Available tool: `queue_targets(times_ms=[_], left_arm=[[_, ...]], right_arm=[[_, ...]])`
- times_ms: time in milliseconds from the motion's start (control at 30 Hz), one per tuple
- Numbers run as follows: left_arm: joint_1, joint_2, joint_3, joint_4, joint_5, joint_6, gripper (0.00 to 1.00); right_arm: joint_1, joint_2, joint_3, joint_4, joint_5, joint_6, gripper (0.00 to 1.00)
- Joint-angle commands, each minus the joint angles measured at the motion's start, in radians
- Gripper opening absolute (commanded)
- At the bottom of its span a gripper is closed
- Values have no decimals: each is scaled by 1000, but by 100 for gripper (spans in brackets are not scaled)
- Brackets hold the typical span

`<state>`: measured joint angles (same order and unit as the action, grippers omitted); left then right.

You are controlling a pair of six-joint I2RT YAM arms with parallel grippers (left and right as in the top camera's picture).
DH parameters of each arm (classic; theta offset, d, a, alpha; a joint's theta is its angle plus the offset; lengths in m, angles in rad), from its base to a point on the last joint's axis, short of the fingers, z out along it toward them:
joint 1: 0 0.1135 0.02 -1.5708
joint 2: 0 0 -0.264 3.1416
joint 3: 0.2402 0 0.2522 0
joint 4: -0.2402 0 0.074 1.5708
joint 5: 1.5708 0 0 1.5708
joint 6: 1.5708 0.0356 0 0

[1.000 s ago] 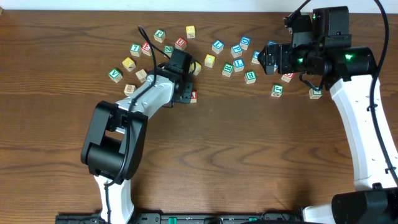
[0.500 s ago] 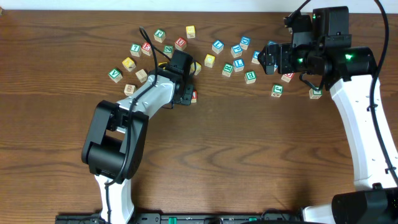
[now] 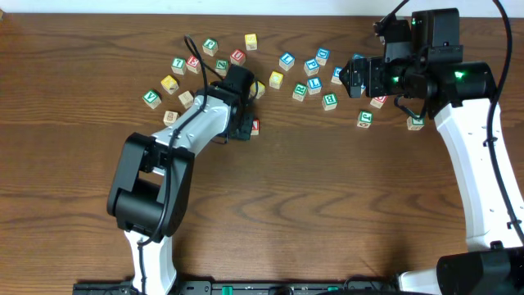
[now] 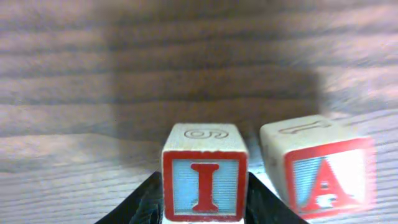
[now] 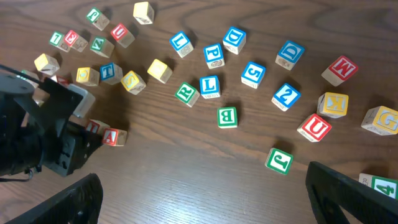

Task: Spell out AI2
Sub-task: 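Place the I block just left of the A block and release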

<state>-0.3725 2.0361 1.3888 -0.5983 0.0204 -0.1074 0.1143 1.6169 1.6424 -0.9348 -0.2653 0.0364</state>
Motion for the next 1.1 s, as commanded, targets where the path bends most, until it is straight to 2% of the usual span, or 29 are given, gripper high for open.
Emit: queue_targets(times_ms=[0,300,633,1067], left_arm=[[-1,-74,38,-7,-2,-2,40],[21,-223,39,-39,-3,-27,40],[143,-412,39,-132,-2,-36,40],[209,-437,39,-206,-2,-24,40]], right_arm=[[-2,2,2,-2,4,-8,99],[-2,2,2,-2,4,-8,99],[-2,2,2,-2,4,-8,99],[-2,2,2,-31,4,-8,99]])
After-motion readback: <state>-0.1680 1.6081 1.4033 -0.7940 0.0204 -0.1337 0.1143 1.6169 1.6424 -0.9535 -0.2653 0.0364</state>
